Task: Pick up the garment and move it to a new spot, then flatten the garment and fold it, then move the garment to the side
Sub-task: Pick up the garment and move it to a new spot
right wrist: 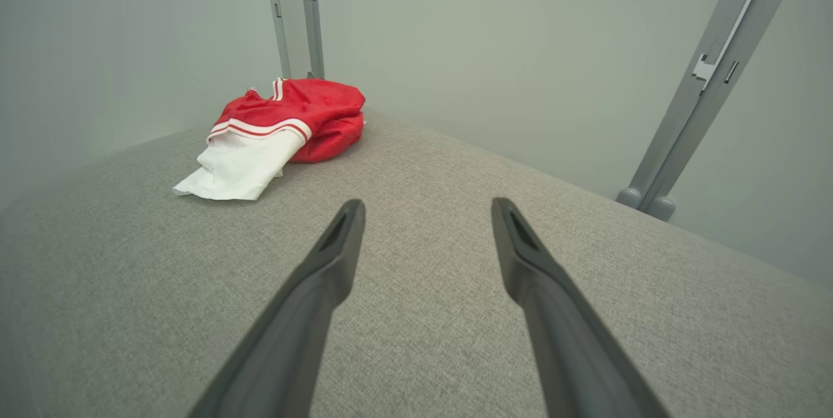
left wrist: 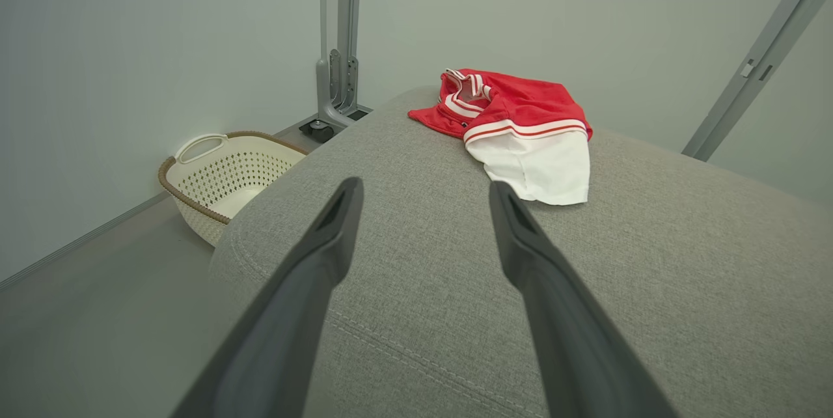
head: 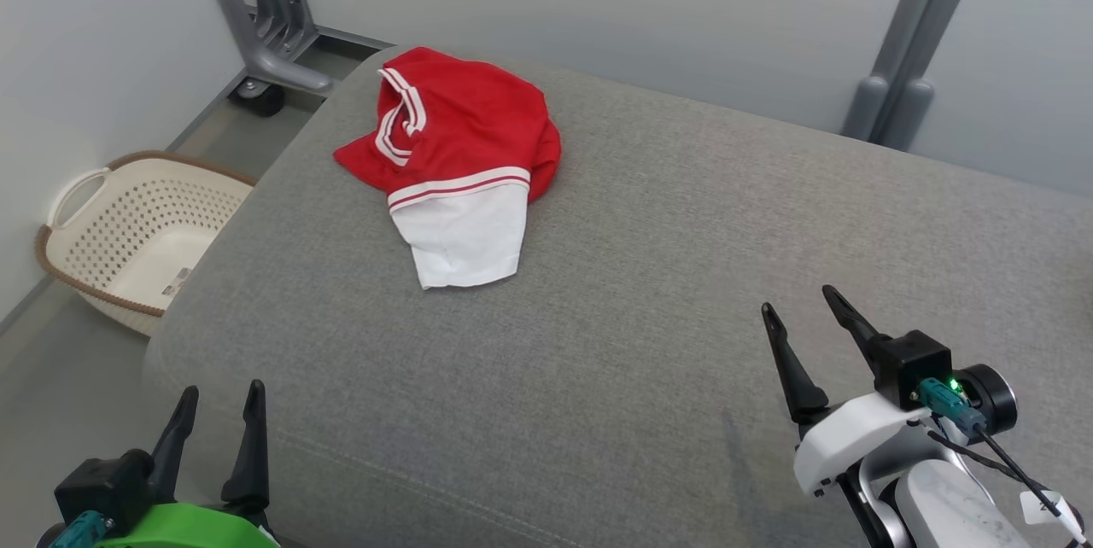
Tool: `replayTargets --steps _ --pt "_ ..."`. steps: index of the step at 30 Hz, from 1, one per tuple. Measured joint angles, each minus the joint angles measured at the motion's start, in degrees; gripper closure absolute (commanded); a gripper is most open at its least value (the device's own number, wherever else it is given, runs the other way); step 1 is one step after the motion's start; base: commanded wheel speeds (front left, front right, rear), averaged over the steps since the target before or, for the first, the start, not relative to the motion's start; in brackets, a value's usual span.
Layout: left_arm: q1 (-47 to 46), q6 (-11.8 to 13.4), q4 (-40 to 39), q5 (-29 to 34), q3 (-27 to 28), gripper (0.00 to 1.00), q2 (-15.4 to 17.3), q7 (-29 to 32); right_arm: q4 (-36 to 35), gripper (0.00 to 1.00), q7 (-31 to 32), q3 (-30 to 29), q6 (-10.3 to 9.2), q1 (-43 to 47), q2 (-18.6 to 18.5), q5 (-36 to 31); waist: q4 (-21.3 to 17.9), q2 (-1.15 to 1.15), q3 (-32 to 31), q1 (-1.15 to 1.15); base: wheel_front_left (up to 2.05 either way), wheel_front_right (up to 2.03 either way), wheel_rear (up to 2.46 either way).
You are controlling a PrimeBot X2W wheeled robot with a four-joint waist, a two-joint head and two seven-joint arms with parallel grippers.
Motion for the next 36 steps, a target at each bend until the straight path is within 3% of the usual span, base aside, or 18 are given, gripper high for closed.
replayTargets --steps 6,13,18,25,36 --pt "-0.02 -1.07 -0.8 -1.49 1.13 0.0 0.03 0.0 -0.94 0.0 1.31 0.64 -0.03 -0.21 0.25 -0.48 3.76 0.0 0.8 0.0 0.0 0.0 0.0" --pt "-4.66 -2.88 0.27 -6.99 1.7 0.0 -0.97 3.0 -4.94 0.0 2.87 0.45 -0.99 -4.15 -0.75 -2.16 4.5 0.0 4.53 0.0 0.0 0.0 0.0" --pt "-14.59 -4.61 2.96 -10.94 0.53 0.0 -2.11 9.27 -7.82 0.0 4.55 -1.21 -1.83 -6.35 -2.77 -3.42 3.46 0.0 8.34 0.0 0.0 0.0 0.0" --pt "-26.83 -4.6 10.53 -15.49 1.42 0.0 -2.57 18.04 -11.9 0.0 7.76 -0.31 -1.67 -8.11 -4.08 -5.04 1.35 0.0 13.82 0.0 0.0 0.0 0.0" --pt "-37.6 -4.32 19.25 -20.26 6.54 0.0 -2.29 22.96 -19.58 0.0 12.28 1.1 -1.08 -11.38 -5.77 -8.09 -4.12 0.0 22.01 0.01 0.0 0.0 0.0"
